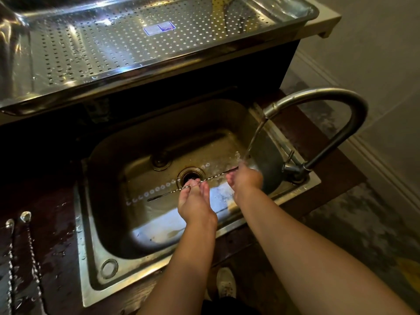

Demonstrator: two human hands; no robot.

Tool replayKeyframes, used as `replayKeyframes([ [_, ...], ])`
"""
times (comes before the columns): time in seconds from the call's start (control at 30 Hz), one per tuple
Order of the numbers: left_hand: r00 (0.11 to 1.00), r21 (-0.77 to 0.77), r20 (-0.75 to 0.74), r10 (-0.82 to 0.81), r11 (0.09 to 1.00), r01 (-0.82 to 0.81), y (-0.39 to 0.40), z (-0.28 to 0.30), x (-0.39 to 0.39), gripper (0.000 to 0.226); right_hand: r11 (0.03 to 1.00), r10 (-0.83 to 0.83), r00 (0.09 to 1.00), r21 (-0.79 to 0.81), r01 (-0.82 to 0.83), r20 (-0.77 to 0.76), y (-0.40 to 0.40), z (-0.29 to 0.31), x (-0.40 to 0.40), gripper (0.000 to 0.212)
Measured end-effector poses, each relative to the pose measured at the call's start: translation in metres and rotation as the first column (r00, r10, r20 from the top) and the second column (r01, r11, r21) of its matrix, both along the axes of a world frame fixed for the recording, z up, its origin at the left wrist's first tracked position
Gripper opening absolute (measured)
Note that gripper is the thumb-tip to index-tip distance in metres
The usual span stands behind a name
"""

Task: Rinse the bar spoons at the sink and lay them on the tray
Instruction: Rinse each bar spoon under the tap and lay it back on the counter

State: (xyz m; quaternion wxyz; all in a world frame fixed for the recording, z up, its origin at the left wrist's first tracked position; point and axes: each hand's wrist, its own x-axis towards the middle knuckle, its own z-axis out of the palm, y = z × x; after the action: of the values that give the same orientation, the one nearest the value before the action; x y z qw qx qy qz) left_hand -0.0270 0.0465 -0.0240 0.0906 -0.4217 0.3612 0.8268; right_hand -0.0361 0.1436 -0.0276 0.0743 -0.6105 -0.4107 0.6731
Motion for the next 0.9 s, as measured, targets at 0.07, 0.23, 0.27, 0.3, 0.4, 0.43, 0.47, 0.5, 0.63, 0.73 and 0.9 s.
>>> replayKeyframes([
  [0.07, 1.000, 0.001, 0.011, 0.000, 1.000, 0.000, -0.001, 0.000, 0.001, 0.013, 1.000, 0.020, 1.000, 0.015, -0.020, -0.010, -0.004, 0.000, 0.000, 0.036],
  [0.23, 0.999, 0.027, 0.031, 0.017, 0.999, -0.018, -0.006, -0.001, 0.002, 0.016, 0.997, 0.040, 0.998, 0.063, -0.037, -0.047, -0.018, 0.001, 0.001, 0.023],
  [0.27, 0.999, 0.032, 0.031, 0.010, 0.999, -0.011, -0.005, -0.001, 0.003, 0.016, 0.996, 0.059, 0.997, 0.063, -0.055, -0.055, -0.020, 0.002, 0.002, 0.022],
  [0.3, 1.000, 0.032, 0.028, -0.002, 1.000, 0.001, -0.004, 0.000, 0.004, 0.016, 0.996, 0.074, 0.995, 0.062, -0.069, -0.069, -0.022, 0.003, 0.003, 0.024],
  [0.4, 0.999, 0.037, 0.012, -0.030, 0.999, 0.030, 0.000, 0.002, 0.006, 0.015, 0.993, 0.111, 0.984, 0.055, -0.104, -0.140, -0.030, 0.004, 0.005, 0.027],
  [0.43, 0.999, 0.046, 0.004, -0.040, 0.998, 0.040, 0.001, 0.002, 0.007, 0.016, 0.991, 0.128, 0.981, 0.059, -0.121, -0.146, -0.034, 0.005, 0.007, 0.027],
  [0.47, 0.998, 0.059, -0.007, -0.054, 0.997, 0.055, 0.002, 0.002, 0.007, 0.016, 0.990, 0.133, 0.980, 0.058, -0.125, -0.148, -0.036, 0.006, 0.008, 0.026],
  [0.5, 0.997, 0.075, -0.023, -0.073, 0.994, 0.074, 0.002, 0.003, 0.007, 0.017, 0.992, 0.125, 0.980, 0.052, -0.118, -0.156, -0.039, 0.006, 0.010, 0.026],
  [0.63, 0.995, 0.069, -0.030, -0.096, 0.993, 0.098, 0.008, 0.006, 0.010, 0.019, 0.992, 0.121, 0.977, 0.039, -0.116, -0.176, -0.041, 0.007, 0.016, 0.022],
  [0.73, 0.990, 0.055, -0.039, -0.137, 0.989, 0.139, 0.013, 0.009, 0.013, 0.016, 0.992, 0.127, 0.976, 0.040, -0.121, -0.179, -0.036, 0.008, 0.020, 0.023],
  [0.9, 0.984, 0.117, -0.001, -0.180, 0.977, 0.179, 0.020, 0.010, 0.020, 0.015, 0.995, 0.082, 0.978, 0.072, -0.069, -0.194, -0.024, 0.010, 0.022, 0.032],
])
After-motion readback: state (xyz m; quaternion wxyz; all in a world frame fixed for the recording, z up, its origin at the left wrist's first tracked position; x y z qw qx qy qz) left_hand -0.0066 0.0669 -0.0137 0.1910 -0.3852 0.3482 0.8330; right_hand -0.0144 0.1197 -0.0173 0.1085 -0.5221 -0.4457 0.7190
